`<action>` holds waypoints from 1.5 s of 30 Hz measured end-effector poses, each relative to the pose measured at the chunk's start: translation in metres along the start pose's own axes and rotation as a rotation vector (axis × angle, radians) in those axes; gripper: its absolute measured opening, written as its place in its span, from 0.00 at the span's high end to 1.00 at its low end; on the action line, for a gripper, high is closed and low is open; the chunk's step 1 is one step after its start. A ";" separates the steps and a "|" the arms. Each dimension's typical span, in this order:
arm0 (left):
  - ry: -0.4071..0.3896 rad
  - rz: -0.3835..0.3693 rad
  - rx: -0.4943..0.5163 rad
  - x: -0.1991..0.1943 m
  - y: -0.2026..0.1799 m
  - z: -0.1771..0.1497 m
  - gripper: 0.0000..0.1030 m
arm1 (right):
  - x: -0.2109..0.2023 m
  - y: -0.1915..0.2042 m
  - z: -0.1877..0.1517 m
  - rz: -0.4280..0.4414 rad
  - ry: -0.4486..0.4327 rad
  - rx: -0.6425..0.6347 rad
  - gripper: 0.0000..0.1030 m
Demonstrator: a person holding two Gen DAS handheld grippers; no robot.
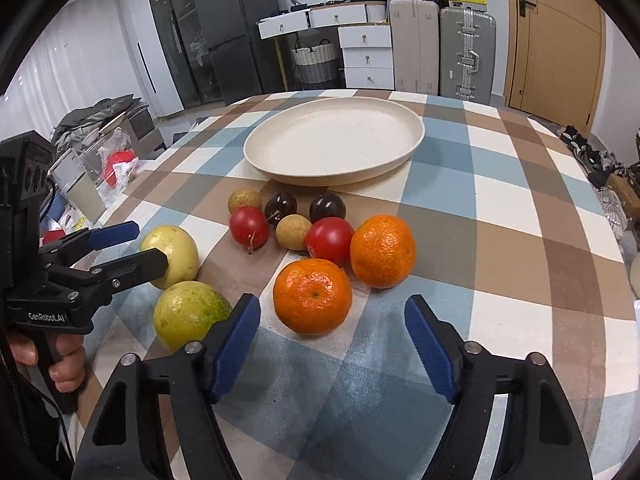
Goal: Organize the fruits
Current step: 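Grasp the green fruit with the left tool while the right tool grasps an orange, then carry the green fruit and orange onto the cream plate and release both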
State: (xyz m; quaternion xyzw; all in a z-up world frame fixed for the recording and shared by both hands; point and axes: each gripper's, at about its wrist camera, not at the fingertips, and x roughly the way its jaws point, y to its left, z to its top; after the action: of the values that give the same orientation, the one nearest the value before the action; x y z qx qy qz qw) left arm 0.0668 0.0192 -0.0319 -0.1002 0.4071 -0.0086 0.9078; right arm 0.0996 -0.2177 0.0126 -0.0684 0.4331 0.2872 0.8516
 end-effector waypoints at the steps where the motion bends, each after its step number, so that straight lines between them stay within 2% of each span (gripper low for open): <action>1: 0.011 -0.011 0.007 0.002 -0.001 0.001 0.04 | 0.000 0.000 0.000 0.003 0.002 -0.003 0.30; 4: 0.031 -0.054 0.021 0.006 -0.006 0.001 0.15 | 0.004 0.001 0.001 0.022 0.010 0.000 0.36; 8: 0.050 -0.091 0.029 0.010 -0.012 0.001 0.22 | 0.006 0.001 0.000 0.051 0.017 0.008 0.48; 9: 0.056 -0.106 0.023 0.011 -0.012 0.000 0.27 | 0.006 0.001 0.000 0.059 0.018 0.008 0.51; 12: 0.078 -0.183 0.011 0.015 -0.013 -0.001 0.52 | 0.006 0.001 -0.001 0.074 0.015 0.006 0.58; 13: 0.080 -0.187 0.014 0.014 -0.014 -0.002 0.53 | 0.006 0.002 -0.002 0.075 0.013 0.003 0.59; 22: 0.055 -0.148 0.025 0.009 -0.017 -0.004 0.53 | -0.001 0.002 -0.005 0.092 -0.001 0.003 0.60; 29: 0.002 -0.126 0.043 -0.008 -0.016 0.002 0.53 | -0.018 0.000 -0.001 0.088 -0.041 -0.006 0.60; 45: -0.111 -0.021 0.067 -0.023 -0.018 0.047 0.53 | -0.044 -0.010 0.033 0.081 -0.134 -0.007 0.60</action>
State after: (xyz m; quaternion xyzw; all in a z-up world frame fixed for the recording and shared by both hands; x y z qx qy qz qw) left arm 0.0873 0.0115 0.0186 -0.0742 0.3544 -0.0263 0.9318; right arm 0.1079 -0.2326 0.0664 -0.0345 0.3764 0.3270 0.8662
